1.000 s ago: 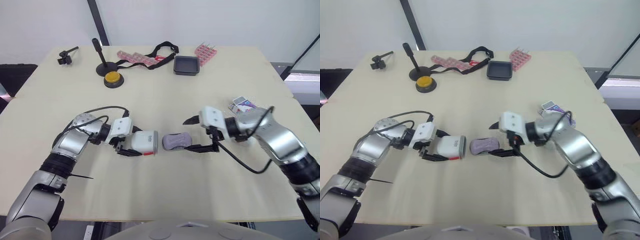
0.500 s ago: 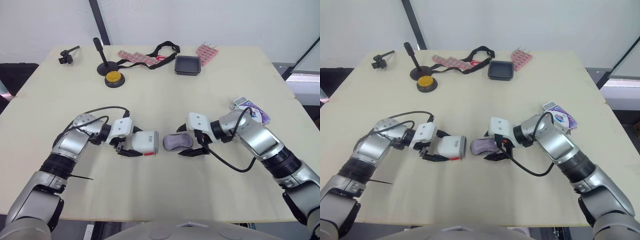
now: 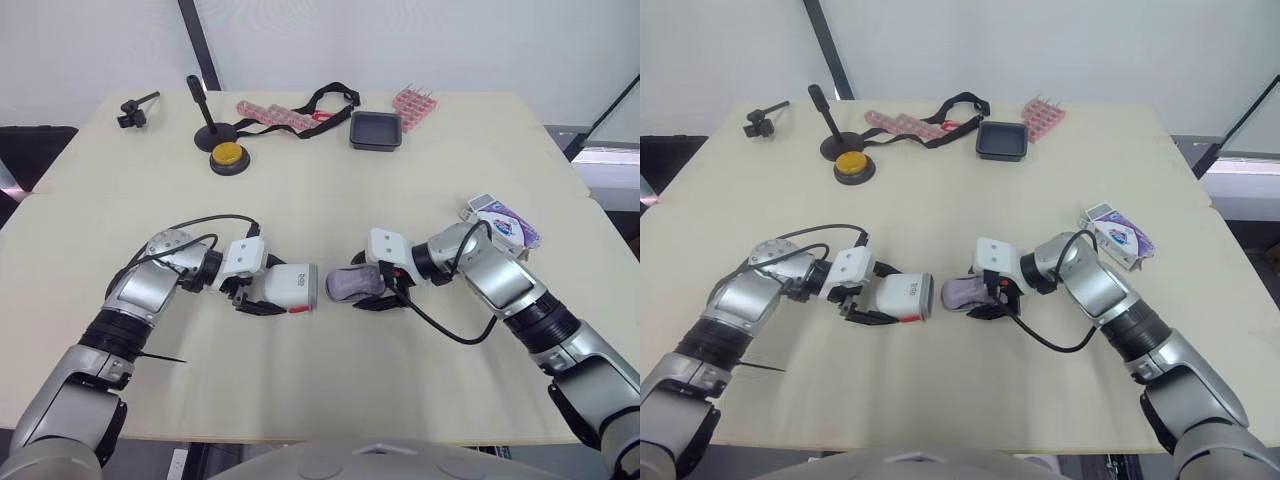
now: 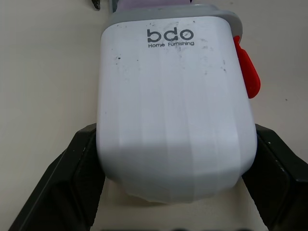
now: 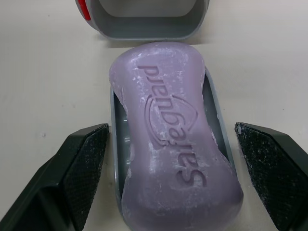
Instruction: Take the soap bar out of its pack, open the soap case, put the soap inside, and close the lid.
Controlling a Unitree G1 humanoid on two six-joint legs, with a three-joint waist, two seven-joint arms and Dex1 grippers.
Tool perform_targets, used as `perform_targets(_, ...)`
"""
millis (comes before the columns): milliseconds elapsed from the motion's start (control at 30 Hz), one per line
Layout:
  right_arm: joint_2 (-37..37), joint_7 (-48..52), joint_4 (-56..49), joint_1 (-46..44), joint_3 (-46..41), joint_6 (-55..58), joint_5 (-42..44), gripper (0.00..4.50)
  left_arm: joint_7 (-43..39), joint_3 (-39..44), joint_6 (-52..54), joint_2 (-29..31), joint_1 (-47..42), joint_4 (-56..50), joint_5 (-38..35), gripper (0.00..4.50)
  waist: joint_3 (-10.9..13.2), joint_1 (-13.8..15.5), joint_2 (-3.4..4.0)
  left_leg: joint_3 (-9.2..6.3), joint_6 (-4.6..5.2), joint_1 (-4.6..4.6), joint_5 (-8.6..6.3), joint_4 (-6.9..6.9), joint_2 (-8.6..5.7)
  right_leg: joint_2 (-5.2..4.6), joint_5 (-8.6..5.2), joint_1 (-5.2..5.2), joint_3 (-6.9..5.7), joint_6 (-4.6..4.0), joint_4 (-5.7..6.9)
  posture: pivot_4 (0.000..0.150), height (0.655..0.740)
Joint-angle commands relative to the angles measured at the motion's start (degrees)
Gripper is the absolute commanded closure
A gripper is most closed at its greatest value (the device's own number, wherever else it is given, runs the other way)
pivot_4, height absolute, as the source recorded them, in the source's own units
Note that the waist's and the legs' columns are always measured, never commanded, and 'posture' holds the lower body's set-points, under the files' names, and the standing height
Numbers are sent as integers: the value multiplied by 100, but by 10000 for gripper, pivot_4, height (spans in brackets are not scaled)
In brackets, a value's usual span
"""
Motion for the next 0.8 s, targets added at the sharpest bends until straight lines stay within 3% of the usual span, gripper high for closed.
perform_targets(33,-35,15,1,80,57,-101,-152,10475,16,107,-9,71,3,-117,-47,10505,0,2,0,0,0,0,0,0,0,0,0,0,0,0,0,1500,7291)
perform_targets(133,-61,35,-15,99,58,-150,-192,19127,26,104,-12,58,2,-114,-51,10505,-2,0,-3,0,0,0,0,0,0,0,0,3,-1,0,0,1500,7291)
perform_targets(400,-243,174,-235,19,-19,-419,-299,19331,79,137,32,15,4,-83,-103,10505,-2,11,-3,0,0,1,0,0,0,-1,0,5,0,0,-1,1500,7291)
perform_targets(800,-195,447,-709,-317,41,119,-280,19331,145,92,35,-226,-90,-82,-139,10505,0,2,-1,0,0,0,0,0,1,1,0,3,1,1,-1,1500,7291)
